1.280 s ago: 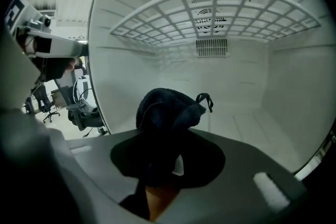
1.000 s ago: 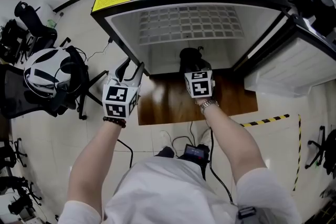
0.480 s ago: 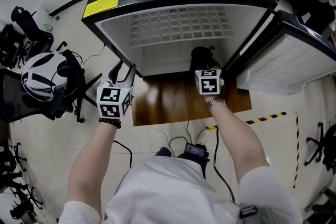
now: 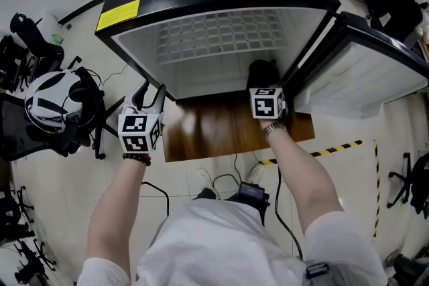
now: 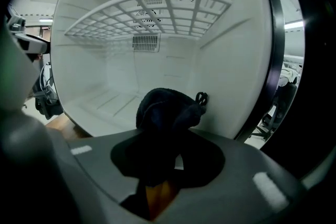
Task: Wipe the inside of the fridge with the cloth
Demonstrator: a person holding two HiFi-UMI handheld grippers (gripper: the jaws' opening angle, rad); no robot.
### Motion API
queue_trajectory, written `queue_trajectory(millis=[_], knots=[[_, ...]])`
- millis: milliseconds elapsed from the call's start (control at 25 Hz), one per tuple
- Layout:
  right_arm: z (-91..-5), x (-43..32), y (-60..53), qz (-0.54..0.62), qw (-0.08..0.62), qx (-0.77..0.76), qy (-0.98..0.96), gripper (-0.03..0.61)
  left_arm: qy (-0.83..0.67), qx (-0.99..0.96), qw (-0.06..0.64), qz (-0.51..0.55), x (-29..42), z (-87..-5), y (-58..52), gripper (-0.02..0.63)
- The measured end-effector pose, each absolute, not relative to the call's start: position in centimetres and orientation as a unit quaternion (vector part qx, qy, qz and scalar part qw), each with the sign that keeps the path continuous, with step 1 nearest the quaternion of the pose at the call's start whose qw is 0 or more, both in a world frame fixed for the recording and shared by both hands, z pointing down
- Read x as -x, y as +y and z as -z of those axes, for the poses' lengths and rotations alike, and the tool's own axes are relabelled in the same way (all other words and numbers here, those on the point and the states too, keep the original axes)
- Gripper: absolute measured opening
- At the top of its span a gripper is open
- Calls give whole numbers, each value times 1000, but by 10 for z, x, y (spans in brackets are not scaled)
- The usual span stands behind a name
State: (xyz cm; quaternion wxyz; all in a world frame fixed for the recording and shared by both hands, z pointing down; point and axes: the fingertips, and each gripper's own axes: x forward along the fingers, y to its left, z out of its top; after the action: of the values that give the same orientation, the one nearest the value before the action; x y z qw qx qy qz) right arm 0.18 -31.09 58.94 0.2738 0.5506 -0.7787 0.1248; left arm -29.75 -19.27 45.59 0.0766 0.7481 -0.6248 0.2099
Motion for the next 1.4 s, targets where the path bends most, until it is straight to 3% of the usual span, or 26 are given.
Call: queue_trajectory(millis=[160, 440, 720, 960, 1160, 1400], knots=[[-591, -6, -311, -134, 277, -553, -774, 120, -631, -743, 80, -211, 298, -456, -192, 169], [-562, 15, -296, -139, 220, -503, -824, 120, -626, -743, 101, -216, 288, -470, -167, 166], [-515, 46, -258, -130, 177, -398, -891, 120, -535, -815, 93, -202, 212, -479, -160, 170], [-464, 62, -209, -98, 156, -264, -947, 120, -391, -900, 160, -109, 127, -459, -169, 229], [-442, 59, -176, -100, 146, -193, -965, 120, -290, -932, 216, -41, 84, -442, -164, 322], [-428, 54, -143, -102, 156, -117, -975, 120, -180, -946, 271, -1, 53, -427, -147, 338]])
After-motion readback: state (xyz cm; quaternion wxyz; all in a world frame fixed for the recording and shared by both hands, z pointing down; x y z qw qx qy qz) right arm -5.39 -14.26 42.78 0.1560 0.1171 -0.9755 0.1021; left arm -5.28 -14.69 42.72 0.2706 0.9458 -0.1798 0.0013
